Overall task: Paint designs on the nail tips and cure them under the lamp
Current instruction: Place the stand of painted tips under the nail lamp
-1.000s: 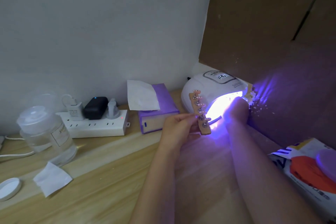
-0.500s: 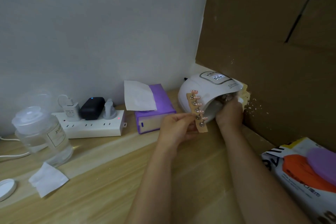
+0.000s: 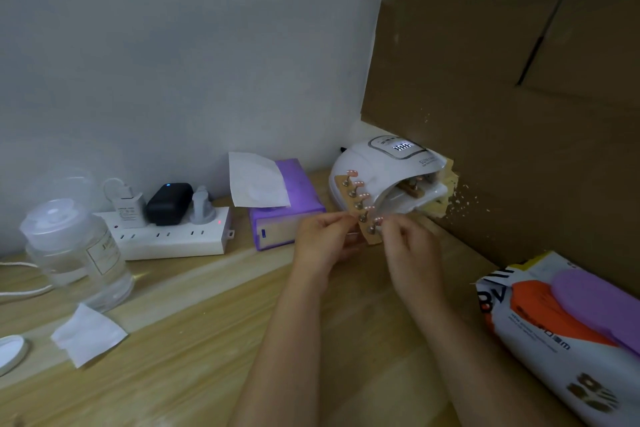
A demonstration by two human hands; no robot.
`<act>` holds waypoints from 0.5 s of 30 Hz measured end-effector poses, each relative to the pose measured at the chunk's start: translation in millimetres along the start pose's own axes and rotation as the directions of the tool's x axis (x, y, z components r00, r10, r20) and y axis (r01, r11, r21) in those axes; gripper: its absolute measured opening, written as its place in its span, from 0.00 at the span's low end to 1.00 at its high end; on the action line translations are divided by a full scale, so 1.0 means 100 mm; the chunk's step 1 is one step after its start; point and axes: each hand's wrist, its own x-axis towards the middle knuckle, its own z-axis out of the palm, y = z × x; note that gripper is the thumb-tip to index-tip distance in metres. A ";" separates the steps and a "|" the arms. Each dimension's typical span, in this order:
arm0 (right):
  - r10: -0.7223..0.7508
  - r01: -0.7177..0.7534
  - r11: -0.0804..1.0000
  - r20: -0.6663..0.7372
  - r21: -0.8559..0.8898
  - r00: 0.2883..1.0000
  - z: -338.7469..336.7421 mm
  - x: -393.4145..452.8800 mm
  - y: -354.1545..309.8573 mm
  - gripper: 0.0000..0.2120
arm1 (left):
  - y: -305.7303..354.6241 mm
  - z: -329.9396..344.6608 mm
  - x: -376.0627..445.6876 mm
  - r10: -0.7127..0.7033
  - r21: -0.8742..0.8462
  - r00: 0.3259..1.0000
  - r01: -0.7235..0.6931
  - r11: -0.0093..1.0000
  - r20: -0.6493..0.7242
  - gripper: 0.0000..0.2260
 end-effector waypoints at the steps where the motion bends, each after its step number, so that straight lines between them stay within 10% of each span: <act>1: 0.005 -0.004 1.000 0.036 -0.027 0.999 -0.01 -0.02 0.01 0.12 | 0.00 0.00 0.00 0.002 -0.006 1.000 -0.002 1.000 -0.006 0.06; 15: -0.050 0.037 0.994 -0.126 -0.106 0.991 -0.18 -0.13 0.07 0.04 | -0.03 0.06 0.02 0.111 0.067 0.992 -0.115 0.991 0.053 0.09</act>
